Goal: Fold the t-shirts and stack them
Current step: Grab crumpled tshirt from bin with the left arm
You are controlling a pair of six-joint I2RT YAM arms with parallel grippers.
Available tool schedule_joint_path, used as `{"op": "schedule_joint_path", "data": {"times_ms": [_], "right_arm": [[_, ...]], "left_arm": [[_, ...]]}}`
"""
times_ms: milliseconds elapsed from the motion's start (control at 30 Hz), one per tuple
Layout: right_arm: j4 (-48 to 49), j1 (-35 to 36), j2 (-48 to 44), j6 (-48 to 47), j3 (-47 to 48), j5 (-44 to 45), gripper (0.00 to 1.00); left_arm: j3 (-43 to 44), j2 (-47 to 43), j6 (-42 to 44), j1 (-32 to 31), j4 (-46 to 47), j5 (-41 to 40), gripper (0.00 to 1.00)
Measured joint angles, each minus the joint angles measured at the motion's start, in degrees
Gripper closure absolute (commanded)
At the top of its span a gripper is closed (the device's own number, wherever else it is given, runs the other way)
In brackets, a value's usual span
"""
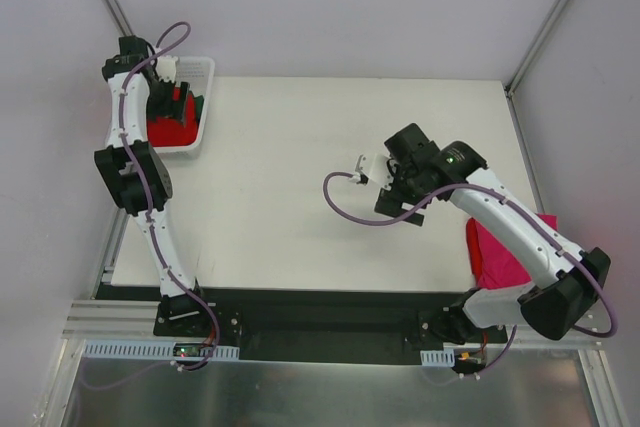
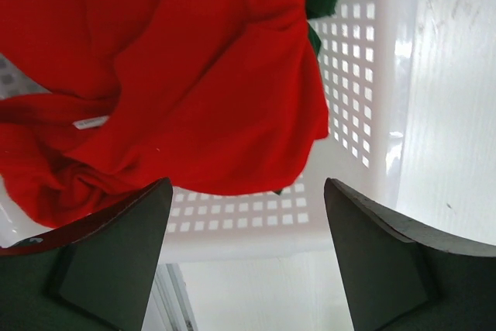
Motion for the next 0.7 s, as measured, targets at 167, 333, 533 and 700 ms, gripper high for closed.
{"op": "schedule_joint_path", "data": {"times_ms": [167,333,533,700], "right_arm": [[-0.04,-0.42,-0.79,0.02,-0.85,-0.37,0.04],[-0.07,-0.74,-0.92,0.09,-1.14,-0.61,0.04],[-0.09,-0.81,-0.92,0.24,-1.14,-0.66,0.04],[-0.09,-0.81,-0.87,0.28,-1.14,-0.66,0.04]], "left_arm": [[3.61,1.77,0.48,0.0,2.23,-1.29,0.19],[4.35,2.27,1.64,0.0,4.07,-2.34,0.19],[5.99,6.67,3.04,0.0,5.64,-3.08,0.22],[8.07,11.34,3.54,0.0,6.54,-4.17,0.54]]}}
